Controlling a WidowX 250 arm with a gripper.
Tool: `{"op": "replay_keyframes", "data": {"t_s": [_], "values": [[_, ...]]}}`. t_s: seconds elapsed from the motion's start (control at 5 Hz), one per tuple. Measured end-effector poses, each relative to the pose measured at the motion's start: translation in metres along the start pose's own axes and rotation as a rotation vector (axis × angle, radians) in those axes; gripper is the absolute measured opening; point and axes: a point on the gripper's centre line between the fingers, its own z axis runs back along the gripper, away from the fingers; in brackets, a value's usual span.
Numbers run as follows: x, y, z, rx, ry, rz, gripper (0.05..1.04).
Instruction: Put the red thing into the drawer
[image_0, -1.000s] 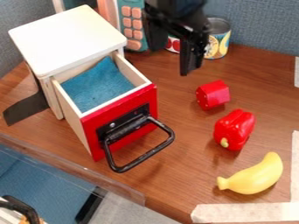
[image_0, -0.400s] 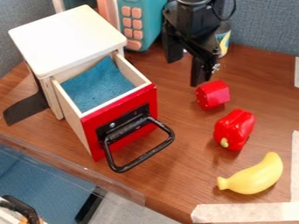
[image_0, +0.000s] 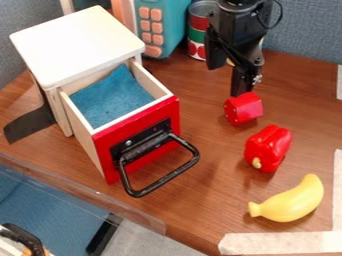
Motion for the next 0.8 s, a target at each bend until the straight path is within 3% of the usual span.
{"op": "replay_keyframes", "data": {"t_s": [0.4, 0.8], "values": [[0.016, 0.006, -0.023, 0.037, -0.023, -0.023, 1.000], [0.026, 0.004, -0.048, 0.036, -0.005, -0.010, 1.000]]}}
